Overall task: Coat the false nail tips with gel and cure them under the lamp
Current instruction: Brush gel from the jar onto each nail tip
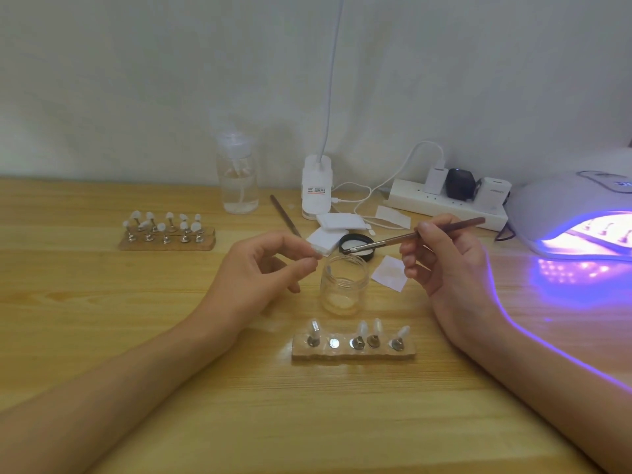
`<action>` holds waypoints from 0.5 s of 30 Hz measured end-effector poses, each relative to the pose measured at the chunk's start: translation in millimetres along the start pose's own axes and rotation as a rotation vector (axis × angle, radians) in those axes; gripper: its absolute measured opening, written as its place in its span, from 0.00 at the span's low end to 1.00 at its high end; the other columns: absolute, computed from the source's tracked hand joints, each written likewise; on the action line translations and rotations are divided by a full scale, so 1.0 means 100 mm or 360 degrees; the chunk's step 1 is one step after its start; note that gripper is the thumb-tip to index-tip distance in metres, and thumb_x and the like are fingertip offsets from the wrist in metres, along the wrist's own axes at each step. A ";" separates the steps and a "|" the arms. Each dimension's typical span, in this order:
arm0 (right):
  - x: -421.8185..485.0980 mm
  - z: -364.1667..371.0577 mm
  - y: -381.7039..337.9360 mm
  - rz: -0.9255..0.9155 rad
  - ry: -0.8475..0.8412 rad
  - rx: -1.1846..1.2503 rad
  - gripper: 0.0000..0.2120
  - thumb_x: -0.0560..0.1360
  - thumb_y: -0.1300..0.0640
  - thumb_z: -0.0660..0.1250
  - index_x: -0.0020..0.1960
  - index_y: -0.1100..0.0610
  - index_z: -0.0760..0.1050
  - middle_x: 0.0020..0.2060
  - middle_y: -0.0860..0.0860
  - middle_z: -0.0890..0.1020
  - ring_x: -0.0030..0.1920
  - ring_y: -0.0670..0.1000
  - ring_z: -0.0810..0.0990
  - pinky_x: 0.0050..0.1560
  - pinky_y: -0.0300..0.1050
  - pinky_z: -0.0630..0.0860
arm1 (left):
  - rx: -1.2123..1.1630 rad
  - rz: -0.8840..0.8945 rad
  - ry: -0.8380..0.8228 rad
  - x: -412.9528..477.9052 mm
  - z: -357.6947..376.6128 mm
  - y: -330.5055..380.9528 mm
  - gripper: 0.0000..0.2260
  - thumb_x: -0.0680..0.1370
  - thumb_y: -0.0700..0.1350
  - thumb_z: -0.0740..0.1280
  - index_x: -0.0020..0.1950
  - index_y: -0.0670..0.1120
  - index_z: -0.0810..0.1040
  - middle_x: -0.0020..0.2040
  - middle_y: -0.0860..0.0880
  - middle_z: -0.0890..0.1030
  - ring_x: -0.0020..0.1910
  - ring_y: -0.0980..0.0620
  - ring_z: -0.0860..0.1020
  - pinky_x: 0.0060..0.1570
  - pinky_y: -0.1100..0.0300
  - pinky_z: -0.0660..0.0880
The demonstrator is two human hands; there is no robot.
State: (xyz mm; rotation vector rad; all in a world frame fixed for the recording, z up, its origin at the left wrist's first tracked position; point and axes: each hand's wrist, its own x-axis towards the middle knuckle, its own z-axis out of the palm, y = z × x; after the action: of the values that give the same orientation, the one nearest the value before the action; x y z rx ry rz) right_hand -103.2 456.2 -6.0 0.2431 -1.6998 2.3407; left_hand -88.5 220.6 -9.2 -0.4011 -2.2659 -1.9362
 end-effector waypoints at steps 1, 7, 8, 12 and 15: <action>0.00 0.00 0.00 0.0019 -0.0004 0.0004 0.04 0.80 0.60 0.64 0.46 0.56 0.74 0.32 0.53 0.81 0.32 0.48 0.79 0.30 0.37 0.76 | 0.0006 0.0003 -0.0005 0.00 0.00 0.00 0.06 0.67 0.54 0.73 0.42 0.56 0.84 0.45 0.54 0.85 0.32 0.58 0.79 0.29 0.70 0.70; -0.02 0.03 -0.01 0.0074 -0.0020 0.0050 0.06 0.73 0.55 0.68 0.45 0.56 0.73 0.31 0.53 0.81 0.31 0.48 0.78 0.30 0.37 0.76 | 0.0088 0.0001 -0.0013 0.00 0.01 -0.02 0.05 0.73 0.43 0.75 0.43 0.53 0.84 0.43 0.54 0.84 0.32 0.56 0.80 0.28 0.67 0.70; -0.03 0.03 -0.02 0.0075 -0.0027 0.0050 0.07 0.72 0.54 0.68 0.45 0.56 0.73 0.31 0.53 0.81 0.31 0.48 0.78 0.30 0.37 0.76 | 0.0093 0.0004 -0.0008 0.00 0.01 -0.02 0.05 0.73 0.43 0.75 0.42 0.53 0.84 0.42 0.54 0.84 0.32 0.56 0.80 0.28 0.68 0.70; -0.04 0.05 -0.01 0.0061 -0.0057 0.0045 0.07 0.71 0.53 0.68 0.45 0.55 0.73 0.32 0.53 0.81 0.31 0.47 0.79 0.30 0.37 0.76 | 0.0130 0.0004 -0.0003 -0.01 0.01 -0.02 0.05 0.72 0.43 0.75 0.40 0.54 0.83 0.37 0.57 0.83 0.31 0.58 0.80 0.29 0.70 0.69; -0.04 0.06 0.00 0.0056 -0.0101 0.0031 0.07 0.71 0.53 0.67 0.45 0.56 0.73 0.32 0.53 0.81 0.31 0.47 0.79 0.30 0.37 0.76 | 0.0158 -0.0023 -0.0010 -0.01 0.02 -0.03 0.04 0.73 0.45 0.75 0.42 0.54 0.83 0.32 0.54 0.83 0.29 0.58 0.80 0.28 0.69 0.68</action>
State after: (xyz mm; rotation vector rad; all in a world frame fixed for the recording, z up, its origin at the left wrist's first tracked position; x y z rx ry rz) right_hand -99.7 450.1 -4.9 0.2966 -1.7245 2.4004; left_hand -88.2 221.7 -13.0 -0.3803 -2.3637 -1.8218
